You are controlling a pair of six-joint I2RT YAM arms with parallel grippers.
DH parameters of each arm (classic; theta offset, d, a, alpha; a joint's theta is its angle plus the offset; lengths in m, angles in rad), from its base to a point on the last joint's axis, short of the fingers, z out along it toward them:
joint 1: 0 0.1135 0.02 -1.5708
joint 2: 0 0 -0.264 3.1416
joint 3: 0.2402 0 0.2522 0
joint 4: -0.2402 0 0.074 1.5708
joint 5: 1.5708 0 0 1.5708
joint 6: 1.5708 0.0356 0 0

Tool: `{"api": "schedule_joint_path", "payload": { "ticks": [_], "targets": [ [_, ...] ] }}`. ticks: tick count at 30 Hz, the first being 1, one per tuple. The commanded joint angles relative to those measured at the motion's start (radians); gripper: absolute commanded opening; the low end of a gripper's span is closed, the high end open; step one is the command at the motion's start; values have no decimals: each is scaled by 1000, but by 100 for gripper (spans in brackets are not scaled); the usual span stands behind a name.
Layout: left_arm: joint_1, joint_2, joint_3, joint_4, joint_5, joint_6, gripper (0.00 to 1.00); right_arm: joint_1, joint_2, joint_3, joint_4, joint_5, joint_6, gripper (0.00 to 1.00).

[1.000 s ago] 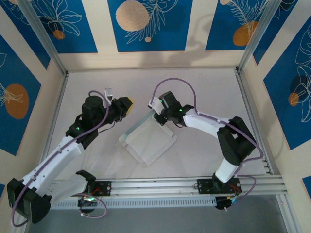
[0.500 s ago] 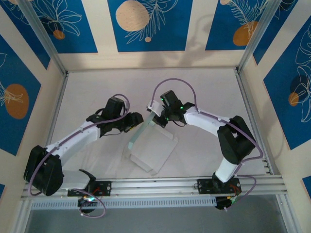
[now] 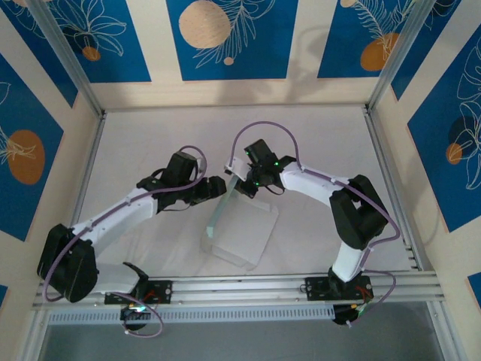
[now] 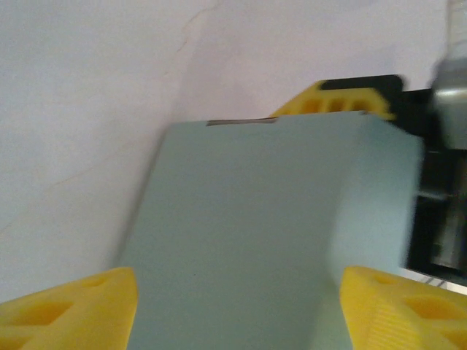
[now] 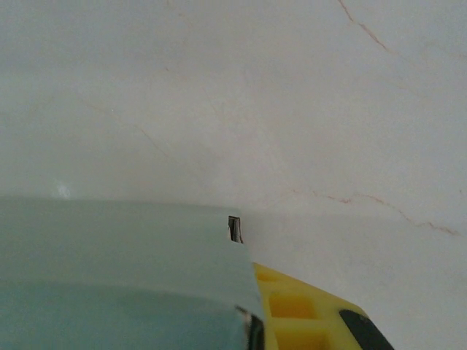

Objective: Fold the paper box

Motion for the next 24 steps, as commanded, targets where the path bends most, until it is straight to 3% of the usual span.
{"api": "schedule_joint_path", "payload": {
  "ticks": [1,5,18,24],
  "targets": [
    [-15,-31,-12,67,57,37,76,16,19,41,-23,-51,-30,11],
    [-15,-11,-31,107,106,25,76,18,28,52,-32,-60,-36,11],
    [-18,65,-36,26,43,78,71,28,54,72,-40,-48,-34,17],
    [-17,73,-67,27,40,79,59,32,53,71,-37,-39,-41,21]
  ]
}}
